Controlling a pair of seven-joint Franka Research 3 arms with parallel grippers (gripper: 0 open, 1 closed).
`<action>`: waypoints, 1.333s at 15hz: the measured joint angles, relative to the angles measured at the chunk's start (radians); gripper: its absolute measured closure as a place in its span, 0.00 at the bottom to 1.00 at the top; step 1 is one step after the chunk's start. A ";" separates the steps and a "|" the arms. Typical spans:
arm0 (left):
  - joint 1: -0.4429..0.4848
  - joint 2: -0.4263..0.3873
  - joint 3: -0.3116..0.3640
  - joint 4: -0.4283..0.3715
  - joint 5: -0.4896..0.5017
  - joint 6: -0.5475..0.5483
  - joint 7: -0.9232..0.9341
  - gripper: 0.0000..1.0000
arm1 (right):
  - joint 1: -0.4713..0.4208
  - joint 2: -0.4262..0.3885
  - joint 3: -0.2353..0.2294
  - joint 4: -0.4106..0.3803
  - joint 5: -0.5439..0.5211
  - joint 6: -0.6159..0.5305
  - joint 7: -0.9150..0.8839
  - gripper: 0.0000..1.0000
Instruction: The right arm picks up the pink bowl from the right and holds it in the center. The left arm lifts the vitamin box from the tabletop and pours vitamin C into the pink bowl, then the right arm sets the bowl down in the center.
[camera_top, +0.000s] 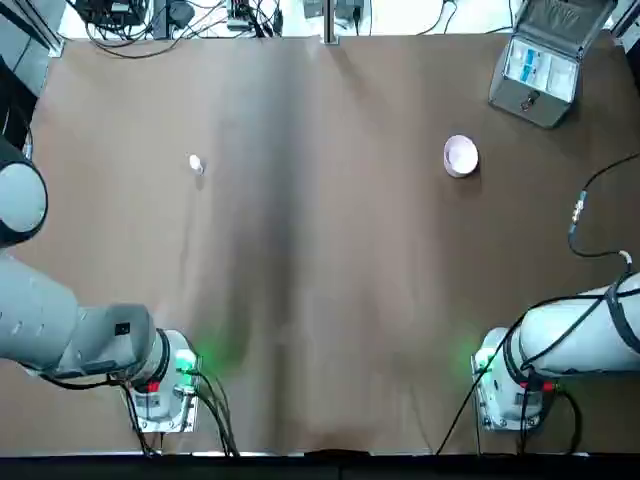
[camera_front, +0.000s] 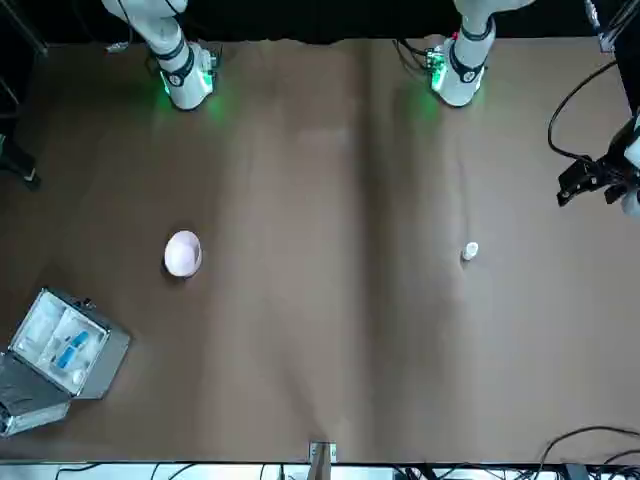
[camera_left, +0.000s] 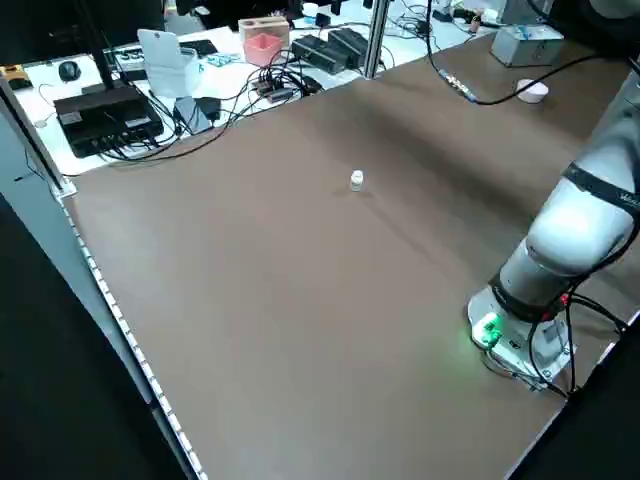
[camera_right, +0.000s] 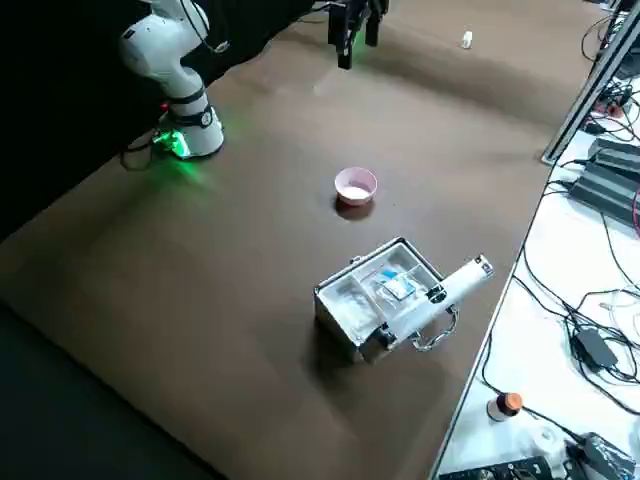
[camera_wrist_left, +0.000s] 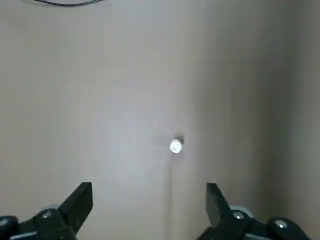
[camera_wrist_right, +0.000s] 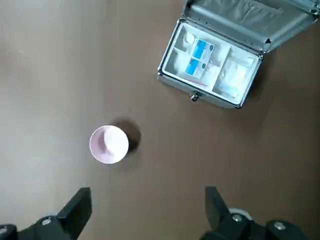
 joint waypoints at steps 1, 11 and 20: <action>0.000 0.000 0.001 -0.001 0.000 0.000 0.000 0.00 | -0.004 0.000 0.000 0.000 0.000 0.000 0.000 0.00; 0.007 0.017 0.015 -0.002 0.000 0.001 0.006 0.00 | -0.034 0.000 -0.001 -0.001 0.022 0.001 0.001 0.00; 0.158 0.133 0.049 -0.003 -0.097 0.053 0.584 0.00 | -0.028 0.004 0.013 -0.011 0.025 -0.004 0.001 0.00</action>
